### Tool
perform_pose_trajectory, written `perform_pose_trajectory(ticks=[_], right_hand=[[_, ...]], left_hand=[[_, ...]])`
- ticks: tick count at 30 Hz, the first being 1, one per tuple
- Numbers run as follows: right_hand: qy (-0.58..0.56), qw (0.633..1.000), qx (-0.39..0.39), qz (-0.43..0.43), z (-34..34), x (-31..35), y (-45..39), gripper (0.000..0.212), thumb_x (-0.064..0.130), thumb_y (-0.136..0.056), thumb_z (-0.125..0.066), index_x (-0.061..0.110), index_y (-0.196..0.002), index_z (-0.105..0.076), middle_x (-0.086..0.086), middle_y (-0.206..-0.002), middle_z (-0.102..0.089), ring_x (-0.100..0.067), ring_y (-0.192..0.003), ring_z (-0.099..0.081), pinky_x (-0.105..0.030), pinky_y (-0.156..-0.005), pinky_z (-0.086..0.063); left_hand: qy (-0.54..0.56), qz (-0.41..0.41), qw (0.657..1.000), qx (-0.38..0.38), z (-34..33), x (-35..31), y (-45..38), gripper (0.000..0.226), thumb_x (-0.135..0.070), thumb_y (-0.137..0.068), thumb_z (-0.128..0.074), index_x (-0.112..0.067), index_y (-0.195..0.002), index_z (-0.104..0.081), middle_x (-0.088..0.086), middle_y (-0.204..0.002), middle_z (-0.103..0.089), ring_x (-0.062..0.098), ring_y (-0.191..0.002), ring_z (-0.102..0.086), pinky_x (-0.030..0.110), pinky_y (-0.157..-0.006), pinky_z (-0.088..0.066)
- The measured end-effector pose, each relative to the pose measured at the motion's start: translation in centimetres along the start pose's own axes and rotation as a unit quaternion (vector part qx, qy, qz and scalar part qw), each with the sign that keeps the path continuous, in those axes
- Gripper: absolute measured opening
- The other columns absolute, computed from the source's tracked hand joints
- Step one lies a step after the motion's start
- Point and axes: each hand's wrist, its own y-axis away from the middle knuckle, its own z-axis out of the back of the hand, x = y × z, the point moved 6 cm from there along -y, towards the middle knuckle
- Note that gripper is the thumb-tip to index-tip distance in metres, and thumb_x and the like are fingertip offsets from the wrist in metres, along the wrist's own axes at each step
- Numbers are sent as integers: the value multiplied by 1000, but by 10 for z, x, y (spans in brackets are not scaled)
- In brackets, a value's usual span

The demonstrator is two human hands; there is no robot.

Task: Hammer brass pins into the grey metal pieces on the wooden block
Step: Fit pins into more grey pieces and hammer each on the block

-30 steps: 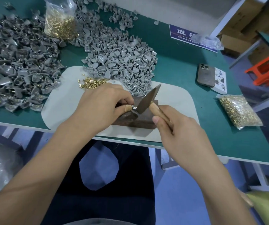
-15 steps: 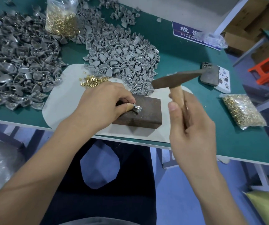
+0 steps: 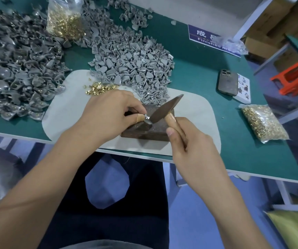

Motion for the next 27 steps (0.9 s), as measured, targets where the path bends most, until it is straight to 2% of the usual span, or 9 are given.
perform_pose_trajectory(ticks=[2, 7, 12, 16, 19, 22, 25, 27], right_hand=[[4, 1000, 1, 1, 1, -1, -2, 18, 47, -102, -42, 33, -104, -51, 2, -63, -53, -30, -63, -51, -46, -58, -50], [-7, 1000, -7, 9, 2, -4, -1, 16, 47, -101, -42, 34, -103, -50, 5, -62, -53, -25, -61, -51, -43, -58, -50], [3, 1000, -6, 18, 3, 2, -2, 9, 44, -102, -44, 39, -95, -43, 4, -61, -49, -30, -62, -49, -42, -54, -44], [24, 1000, 2, 14, 5, 3, -5, 6, 44, -103, -44, 39, -101, -47, 3, -67, -55, -32, -68, -53, -43, -58, -47], [45, 998, -23, -23, 12, -7, -8, 17, 48, -105, -39, 39, -112, -53, 3, -73, -60, -32, -74, -56, -45, -66, -51], [49, 991, -98, -80, 24, -22, -10, 33, 53, -107, -24, 41, -114, -54, 8, -74, -59, -28, -75, -55, -41, -64, -43], [120, 975, -124, -137, 27, -49, -21, 38, 42, -107, -27, 34, -132, -55, -3, -102, -65, -35, -89, -58, -39, -70, -35], [141, 968, -108, -179, 21, -68, -29, 36, 35, -108, -33, 30, -137, -54, -11, -110, -62, -38, -93, -58, -40, -74, -37]], left_hand=[[0, 2, 1000, -4, 0, 1, 0, 8, -51, -84, -74, -46, -90, -74, -27, -78, -58, -8, -74, -49, 18, -59, -30], [3, -23, 1000, -14, 1, -3, 4, 9, -47, -86, -73, -43, -94, -75, -23, -80, -59, 1, -81, -49, 26, -64, -36], [-4, -41, 999, -33, 0, -4, 7, 9, -44, -88, -72, -42, -95, -75, -21, -83, -59, 5, -87, -49, 29, -66, -38], [3, -33, 999, -38, 0, -4, 7, 7, -44, -87, -73, -41, -92, -75, -22, -80, -57, 3, -84, -48, 27, -64, -38], [9, -23, 999, -41, 0, -4, 9, 2, -43, -87, -73, -42, -89, -74, -24, -79, -57, 2, -83, -49, 24, -61, -35], [23, 5, 998, -66, 3, 1, 16, 3, -43, -87, -70, -43, -85, -68, -21, -85, -61, 1, -83, -52, 22, -61, -36], [49, 47, 991, -115, 12, 14, 26, 4, -45, -86, -67, -42, -88, -66, -23, -87, -61, -1, -82, -55, 25, -62, -39], [40, 83, 986, -142, 22, 33, 33, 4, -43, -86, -66, -40, -90, -66, -20, -89, -62, 2, -79, -55, 28, -64, -40]])
